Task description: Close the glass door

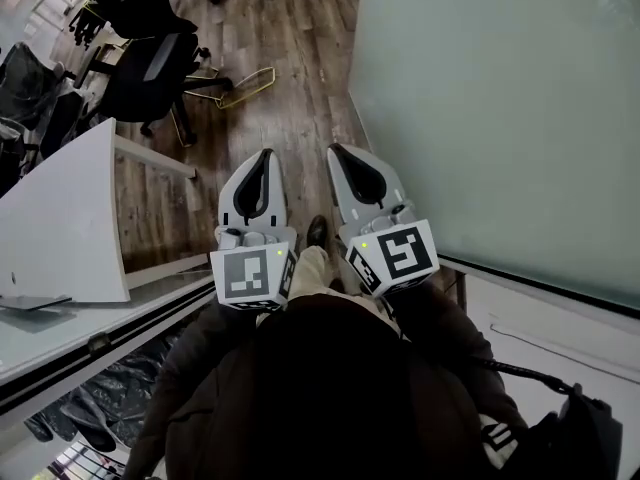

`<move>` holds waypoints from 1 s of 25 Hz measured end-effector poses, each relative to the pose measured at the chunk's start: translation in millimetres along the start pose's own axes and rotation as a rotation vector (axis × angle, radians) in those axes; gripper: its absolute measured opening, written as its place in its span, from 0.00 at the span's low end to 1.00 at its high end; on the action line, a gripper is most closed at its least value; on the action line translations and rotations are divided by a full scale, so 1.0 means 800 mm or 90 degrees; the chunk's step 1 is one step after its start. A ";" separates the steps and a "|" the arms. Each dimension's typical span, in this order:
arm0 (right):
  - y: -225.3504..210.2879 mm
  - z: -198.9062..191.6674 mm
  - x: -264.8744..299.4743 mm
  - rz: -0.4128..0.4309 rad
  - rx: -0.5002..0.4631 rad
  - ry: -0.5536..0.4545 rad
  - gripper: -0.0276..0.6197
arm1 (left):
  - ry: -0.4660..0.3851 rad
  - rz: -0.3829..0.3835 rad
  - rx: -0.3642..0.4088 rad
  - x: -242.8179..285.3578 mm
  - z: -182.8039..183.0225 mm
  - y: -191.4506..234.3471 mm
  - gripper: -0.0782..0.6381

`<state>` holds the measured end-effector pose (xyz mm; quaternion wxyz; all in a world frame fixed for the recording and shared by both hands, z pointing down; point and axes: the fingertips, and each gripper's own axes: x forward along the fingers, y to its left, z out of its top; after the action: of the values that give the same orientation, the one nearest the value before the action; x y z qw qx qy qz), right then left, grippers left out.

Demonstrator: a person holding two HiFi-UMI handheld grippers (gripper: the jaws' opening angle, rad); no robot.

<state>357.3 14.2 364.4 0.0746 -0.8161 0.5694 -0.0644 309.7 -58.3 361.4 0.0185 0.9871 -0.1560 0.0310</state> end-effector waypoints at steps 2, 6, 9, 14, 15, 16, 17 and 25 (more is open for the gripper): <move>-0.009 -0.002 0.037 -0.001 -0.004 0.004 0.04 | 0.001 -0.006 -0.002 0.032 -0.001 0.021 0.10; -0.030 -0.005 0.103 0.005 -0.010 0.020 0.04 | 0.011 -0.002 -0.017 0.093 -0.003 0.057 0.10; -0.055 0.001 0.148 0.006 -0.009 0.025 0.05 | 0.018 -0.004 -0.023 0.137 -0.003 0.072 0.10; -0.071 0.003 0.199 0.003 -0.011 0.022 0.05 | 0.032 0.008 -0.034 0.178 -0.004 0.101 0.10; -0.075 0.005 0.207 0.003 -0.015 0.021 0.04 | 0.030 0.007 -0.034 0.187 -0.004 0.105 0.10; -0.081 0.006 0.216 0.003 -0.018 0.021 0.05 | 0.028 0.006 -0.034 0.197 -0.003 0.109 0.10; -0.086 0.008 0.224 0.003 -0.021 0.022 0.05 | 0.027 0.005 -0.034 0.206 -0.003 0.112 0.10; -0.128 0.024 0.267 -0.015 -0.048 0.010 0.05 | 0.025 -0.019 -0.034 0.269 -0.015 0.120 0.10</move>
<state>528.4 -150.4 370.0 0.0385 -0.8245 0.5623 -0.0502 483.5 -214.6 390.1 0.0481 0.9877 -0.1413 0.0458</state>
